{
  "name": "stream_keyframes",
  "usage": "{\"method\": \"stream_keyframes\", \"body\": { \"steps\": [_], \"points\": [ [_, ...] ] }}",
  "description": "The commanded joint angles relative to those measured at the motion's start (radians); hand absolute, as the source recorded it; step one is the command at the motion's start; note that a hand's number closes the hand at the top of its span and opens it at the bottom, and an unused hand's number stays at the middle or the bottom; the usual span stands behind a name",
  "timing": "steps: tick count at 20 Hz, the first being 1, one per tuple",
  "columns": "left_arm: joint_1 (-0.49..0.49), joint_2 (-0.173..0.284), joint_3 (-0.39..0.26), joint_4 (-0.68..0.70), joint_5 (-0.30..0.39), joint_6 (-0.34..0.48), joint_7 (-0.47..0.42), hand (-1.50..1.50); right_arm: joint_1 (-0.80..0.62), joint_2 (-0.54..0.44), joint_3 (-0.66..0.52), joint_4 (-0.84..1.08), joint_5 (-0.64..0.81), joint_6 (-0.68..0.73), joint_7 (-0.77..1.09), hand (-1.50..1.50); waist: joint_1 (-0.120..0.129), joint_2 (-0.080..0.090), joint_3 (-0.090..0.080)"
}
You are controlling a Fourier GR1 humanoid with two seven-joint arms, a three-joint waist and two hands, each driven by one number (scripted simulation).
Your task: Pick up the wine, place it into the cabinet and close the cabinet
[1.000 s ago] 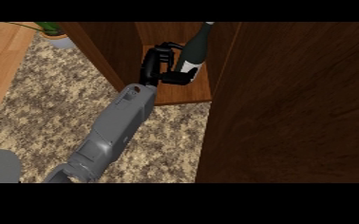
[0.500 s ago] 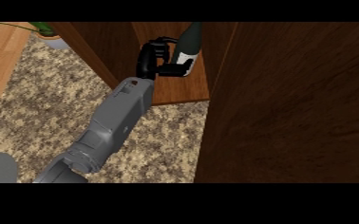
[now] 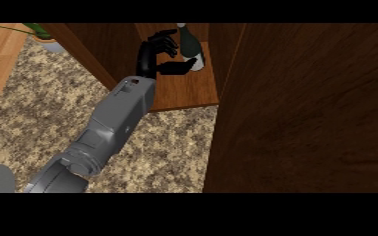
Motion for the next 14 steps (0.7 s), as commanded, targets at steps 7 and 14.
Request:
{"method": "stream_keyframes", "body": {
  "steps": [7, 14],
  "points": [
    [-0.044, 0.031, -0.008, 0.07, -0.036, 0.1, -0.033, -1.5, 0.058, -0.022, 0.041, -0.127, -0.034, 0.027, 0.003, -1.5, -0.027, 0.005, -0.001],
    [-0.07, 0.059, 0.012, 0.049, -0.022, 0.0, -0.05, -1.5, 0.038, 0.006, 0.037, -0.103, -0.038, 0.025, -0.02, -1.5, -0.011, 0.007, -0.002]
  ]
}}
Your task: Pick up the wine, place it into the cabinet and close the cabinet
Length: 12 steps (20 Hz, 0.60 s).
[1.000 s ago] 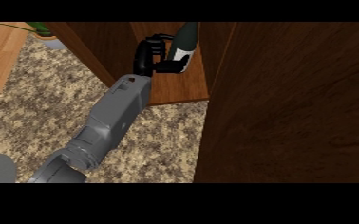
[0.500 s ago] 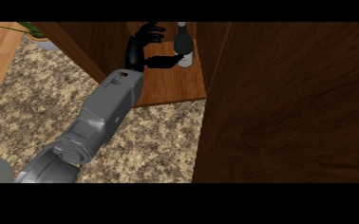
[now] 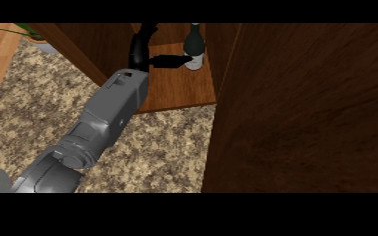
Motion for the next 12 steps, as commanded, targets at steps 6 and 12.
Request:
{"method": "stream_keyframes", "body": {
  "steps": [6, 12],
  "points": [
    [-0.017, -0.023, 0.068, -0.054, 0.058, -0.138, -0.073, 1.5, 0.048, -0.041, -0.002, -0.156, -0.036, 0.009, 0.059, -1.5, 0.014, -0.011, 0.0],
    [-0.024, 0.003, 0.096, -0.088, 0.083, -0.325, -0.081, 1.5, 0.098, -0.055, -0.006, -0.161, -0.036, -0.005, 0.036, -1.5, 0.049, -0.026, 0.002]
  ]
}}
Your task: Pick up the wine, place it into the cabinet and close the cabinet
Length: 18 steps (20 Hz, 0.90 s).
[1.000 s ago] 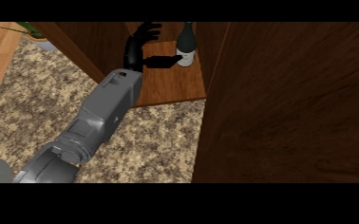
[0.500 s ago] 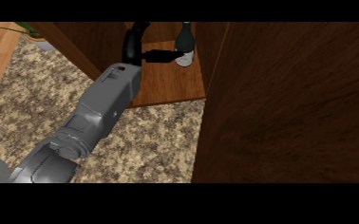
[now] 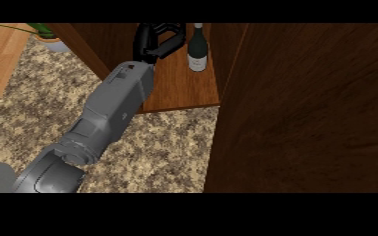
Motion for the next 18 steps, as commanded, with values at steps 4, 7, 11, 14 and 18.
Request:
{"method": "stream_keyframes", "body": {
  "steps": [4, 7, 11, 14, 18],
  "points": [
    [-0.007, -0.033, 0.014, -0.022, 0.009, -0.121, -0.006, -1.5, 0.081, -0.045, -0.022, -0.182, -0.049, -0.007, 0.054, -1.5, 0.039, -0.015, 0.002],
    [-0.043, -0.044, 0.015, -0.025, 0.005, -0.121, 0.036, -1.5, 0.071, -0.063, -0.063, -0.197, -0.052, -0.008, 0.095, -1.5, 0.051, -0.017, 0.002],
    [0.009, -0.062, -0.008, -0.064, 0.017, -0.118, 0.027, -1.5, 0.108, -0.056, -0.033, -0.218, -0.027, -0.027, 0.104, -1.5, 0.062, -0.032, 0.002],
    [-0.013, -0.063, 0.001, -0.077, 0.029, -0.098, 0.045, -1.5, 0.071, -0.091, -0.111, -0.238, -0.068, -0.008, 0.149, -1.5, 0.064, -0.025, 0.002],
    [0.058, -0.063, -0.049, -0.154, 0.056, -0.119, 0.065, -1.5, 0.094, -0.05, -0.045, -0.179, -0.014, -0.038, 0.112, -1.5, 0.08, -0.038, 0.002]
  ]
}}
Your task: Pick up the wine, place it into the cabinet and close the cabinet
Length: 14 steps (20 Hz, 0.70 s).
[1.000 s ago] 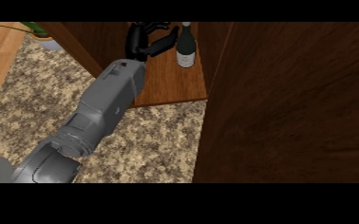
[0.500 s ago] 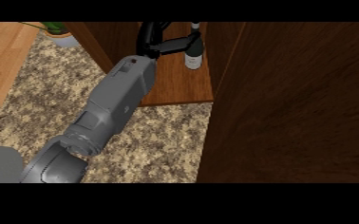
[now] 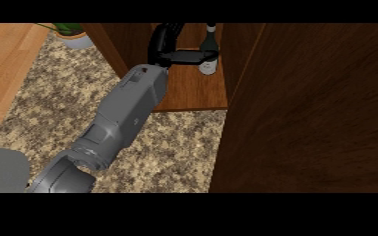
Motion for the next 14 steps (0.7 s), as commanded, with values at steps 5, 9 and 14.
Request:
{"method": "stream_keyframes", "body": {
  "steps": [5, 9, 14],
  "points": [
    [0.096, -0.002, -0.055, -0.146, 0.061, -0.075, 0.05, -1.5, 0.07, -0.042, -0.017, -0.234, -0.024, -0.018, 0.106, -1.5, 0.022, -0.011, 0.0],
    [0.22, -0.002, -0.106, -0.249, 0.09, -0.128, 0.063, -1.5, 0.081, -0.02, 0.011, -0.196, -0.011, -0.033, 0.068, -1.5, 0.037, -0.02, 0.0],
    [0.342, -0.002, -0.205, -0.415, 0.137, -0.093, 0.116, -1.5, 0.058, -0.029, 0.004, -0.202, -0.013, -0.04, 0.099, -1.5, 0.049, -0.022, -0.001]
  ]
}}
